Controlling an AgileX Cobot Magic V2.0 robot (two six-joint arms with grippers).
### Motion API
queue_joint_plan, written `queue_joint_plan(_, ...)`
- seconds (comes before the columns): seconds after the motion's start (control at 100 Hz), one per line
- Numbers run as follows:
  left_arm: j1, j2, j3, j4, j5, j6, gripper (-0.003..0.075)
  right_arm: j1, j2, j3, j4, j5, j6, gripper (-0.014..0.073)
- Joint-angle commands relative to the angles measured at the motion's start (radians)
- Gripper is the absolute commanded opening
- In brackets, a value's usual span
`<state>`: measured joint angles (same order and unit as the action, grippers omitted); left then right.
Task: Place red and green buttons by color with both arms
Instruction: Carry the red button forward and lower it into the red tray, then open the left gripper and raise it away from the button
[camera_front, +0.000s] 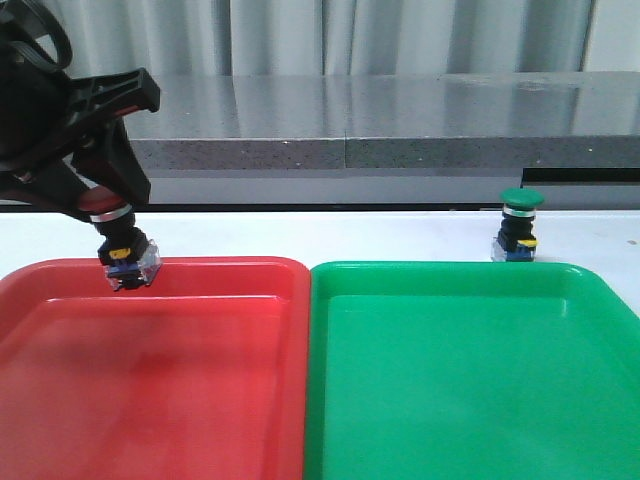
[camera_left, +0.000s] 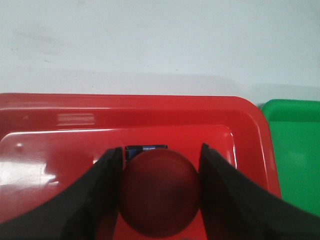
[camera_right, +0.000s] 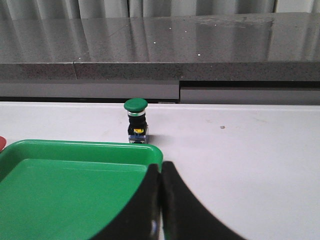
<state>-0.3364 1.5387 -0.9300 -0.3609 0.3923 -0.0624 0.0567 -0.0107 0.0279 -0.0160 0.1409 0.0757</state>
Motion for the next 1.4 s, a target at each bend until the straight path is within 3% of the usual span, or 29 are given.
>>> queue_joint_plan(0.0, -0.009, -0.038, -0.023, -0.022, -0.055, -0.011, 0.0198, -0.007, -0.021, -0.015, 0.001, -0.081, -0.002, -0.0068)
queue_joint_plan(0.69, -0.009, 0.076, -0.023, -0.020, 0.004, -0.003, 0.0206, -0.007, -0.021, -0.015, 0.001, -0.081, -0.002, -0.0068)
queue_joint_plan(0.78, -0.009, 0.076, -0.023, -0.020, 0.006, 0.002, 0.0274, -0.007, -0.021, -0.015, 0.001, -0.081, -0.002, -0.0068)
queue_joint_plan(0.93, -0.030, 0.076, -0.023, -0.020, 0.008, 0.010, 0.0524, -0.007, -0.021, -0.015, 0.001, -0.081, -0.002, -0.0068)
queue_joint_plan(1.0, -0.044, 0.076, -0.023, -0.020, 0.008, 0.010, 0.0589, -0.007, -0.021, -0.015, 0.001, -0.081, -0.002, -0.0068)
queue_joint_plan(1.39, -0.054, 0.055, -0.023, 0.033, -0.030, 0.010, 0.0597, -0.007, -0.021, -0.015, 0.001, -0.081, -0.002, -0.0068)
